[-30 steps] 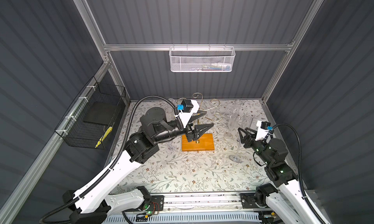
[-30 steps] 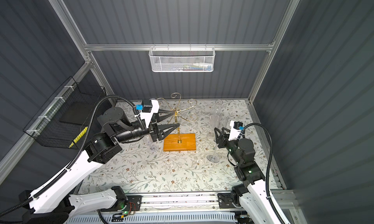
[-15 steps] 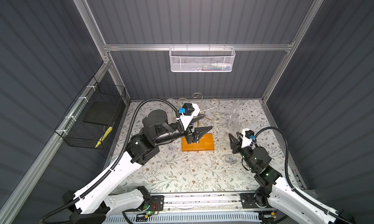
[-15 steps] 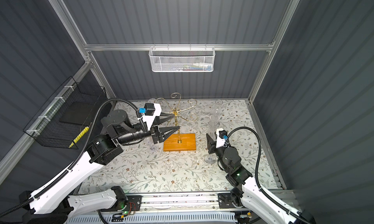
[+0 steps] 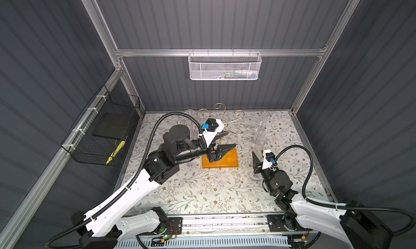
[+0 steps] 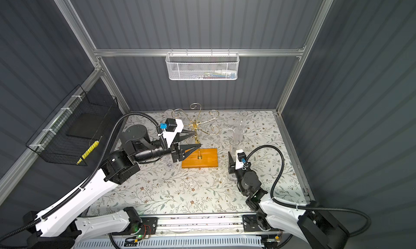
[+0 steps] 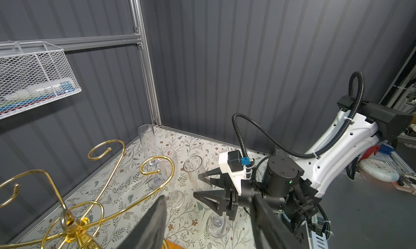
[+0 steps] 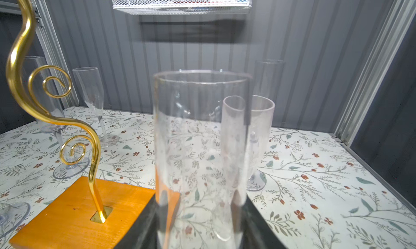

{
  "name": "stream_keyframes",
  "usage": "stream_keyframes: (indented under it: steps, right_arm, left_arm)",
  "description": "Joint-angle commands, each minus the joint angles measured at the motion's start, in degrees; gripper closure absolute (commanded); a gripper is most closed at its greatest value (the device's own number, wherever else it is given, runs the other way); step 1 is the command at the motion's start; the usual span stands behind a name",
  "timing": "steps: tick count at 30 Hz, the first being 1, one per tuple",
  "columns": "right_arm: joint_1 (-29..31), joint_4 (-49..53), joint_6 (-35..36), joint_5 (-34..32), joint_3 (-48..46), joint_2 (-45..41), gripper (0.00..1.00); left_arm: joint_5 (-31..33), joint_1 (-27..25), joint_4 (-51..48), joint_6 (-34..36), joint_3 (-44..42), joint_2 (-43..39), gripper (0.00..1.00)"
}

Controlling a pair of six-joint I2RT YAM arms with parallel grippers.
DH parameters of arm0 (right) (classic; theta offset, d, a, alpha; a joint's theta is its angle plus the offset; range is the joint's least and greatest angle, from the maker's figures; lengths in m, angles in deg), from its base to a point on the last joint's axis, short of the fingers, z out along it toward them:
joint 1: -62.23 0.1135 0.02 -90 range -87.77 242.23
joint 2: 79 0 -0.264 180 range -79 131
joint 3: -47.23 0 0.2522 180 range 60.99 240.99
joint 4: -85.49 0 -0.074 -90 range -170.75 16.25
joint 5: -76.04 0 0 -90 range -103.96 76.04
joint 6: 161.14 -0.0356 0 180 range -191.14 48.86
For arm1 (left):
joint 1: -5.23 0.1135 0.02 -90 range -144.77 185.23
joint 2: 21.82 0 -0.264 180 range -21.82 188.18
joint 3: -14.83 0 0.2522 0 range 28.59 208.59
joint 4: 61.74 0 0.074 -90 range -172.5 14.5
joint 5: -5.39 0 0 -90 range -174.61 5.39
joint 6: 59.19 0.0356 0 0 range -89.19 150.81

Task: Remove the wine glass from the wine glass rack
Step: 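Lower the glass upright with the right gripper onto the table beside the standing glasses, then open the right gripper and release the standing glass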

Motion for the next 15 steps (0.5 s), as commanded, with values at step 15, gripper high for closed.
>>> stream_keyframes:
  steps: [15]
  right_arm:
    - [-2.85, -19.47, 2.94, 0.48, 2.2, 12.46, 0.64]
  left_arm:
    - [1.02, -0.21, 3.3, -1.89, -1.01, 2.14, 0.41]
